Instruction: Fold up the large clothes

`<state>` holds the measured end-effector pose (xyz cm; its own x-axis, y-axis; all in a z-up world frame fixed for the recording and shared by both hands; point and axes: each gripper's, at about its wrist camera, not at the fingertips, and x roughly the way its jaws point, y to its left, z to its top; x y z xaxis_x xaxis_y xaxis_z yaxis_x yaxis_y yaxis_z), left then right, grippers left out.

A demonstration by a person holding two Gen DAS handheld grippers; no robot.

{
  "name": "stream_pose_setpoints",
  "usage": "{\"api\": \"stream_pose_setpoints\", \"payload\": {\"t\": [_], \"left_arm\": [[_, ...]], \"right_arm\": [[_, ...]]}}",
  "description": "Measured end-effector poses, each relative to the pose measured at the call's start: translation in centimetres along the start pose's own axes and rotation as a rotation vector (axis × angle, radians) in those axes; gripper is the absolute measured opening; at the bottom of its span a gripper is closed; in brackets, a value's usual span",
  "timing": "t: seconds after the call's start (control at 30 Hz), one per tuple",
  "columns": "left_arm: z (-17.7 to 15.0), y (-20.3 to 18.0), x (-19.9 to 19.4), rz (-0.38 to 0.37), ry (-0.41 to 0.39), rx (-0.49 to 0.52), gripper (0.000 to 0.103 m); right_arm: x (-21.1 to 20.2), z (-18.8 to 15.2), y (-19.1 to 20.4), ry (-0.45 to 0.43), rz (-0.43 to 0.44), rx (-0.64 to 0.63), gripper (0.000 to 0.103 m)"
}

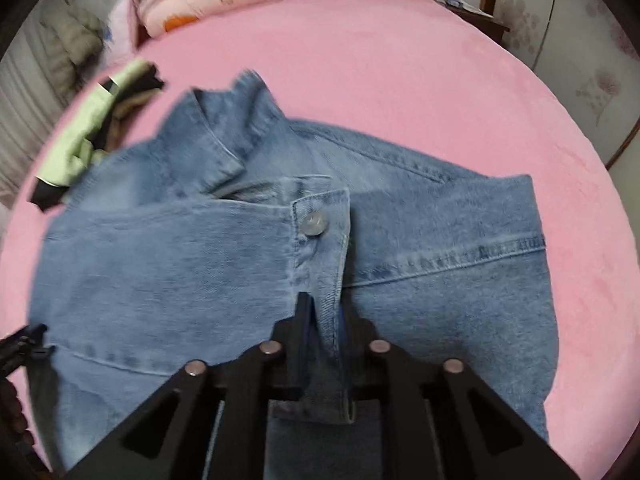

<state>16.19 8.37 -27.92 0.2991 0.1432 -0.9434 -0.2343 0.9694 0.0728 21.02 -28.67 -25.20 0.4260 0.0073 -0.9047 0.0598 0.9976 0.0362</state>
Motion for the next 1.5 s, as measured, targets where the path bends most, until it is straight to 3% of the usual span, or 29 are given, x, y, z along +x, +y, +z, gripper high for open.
{"api": "stream_pose_setpoints", "payload": {"t": [0.23, 0.5, 0.63, 0.8, 1.0, 1.07, 1.2, 1.3, 1.4, 1.5], "left_arm": [[0.4, -1.8, -2.8, 0.004, -0.025, 0.093, 0.079], [1.2, -7.1, -7.8, -0.21, -0.052, 0.19, 0.084], [2.2, -10.4, -5.9, -0.2, -0.069, 0.222, 0.084], [3.5, -12.5, -0.8, -0.117, -0.02, 0.222, 0.084], [3.5, -11.7, 1.4, -0.13, 0.012, 0.195, 0.091], [3.5, -11.6, 1.6, -0.124, 0.016, 0.202, 0.094], [3.6, -11.7, 1.7, -0.127, 0.032, 0.206, 0.095], [4.1, -11.5, 1.7, -0.145, 0.045, 0.202, 0.095], [4.0, -11.2, 0.1, -0.162, 0.044, 0.185, 0.095], [3.6, -11.0, -2.8, -0.141, -0.016, 0.182, 0.095]], "right_arm": [[-2.9, 0.2, -0.6, -0.022, -0.008, -0.002, 0.017], [-6.6, -1.0, 3.8, -0.065, 0.13, -0.044, 0.017], [-5.2, -1.2, 7.2, -0.045, 0.186, -0.096, 0.017], [-1.8, -2.0, 9.2, -0.013, 0.173, -0.152, 0.017], [0.8, -2.9, 4.9, 0.027, 0.053, -0.06, 0.015], [0.5, -3.2, 2.4, 0.02, 0.113, 0.006, 0.006], [-0.6, -3.7, -0.4, 0.023, 0.196, 0.092, 0.0], [-1.8, -4.0, -0.4, 0.017, 0.082, 0.07, 0.006], [-2.7, -4.1, -1.1, 0.036, 0.097, 0.092, 0.006], [-4.7, -4.3, -2.0, 0.031, 0.115, 0.117, 0.006]]}}
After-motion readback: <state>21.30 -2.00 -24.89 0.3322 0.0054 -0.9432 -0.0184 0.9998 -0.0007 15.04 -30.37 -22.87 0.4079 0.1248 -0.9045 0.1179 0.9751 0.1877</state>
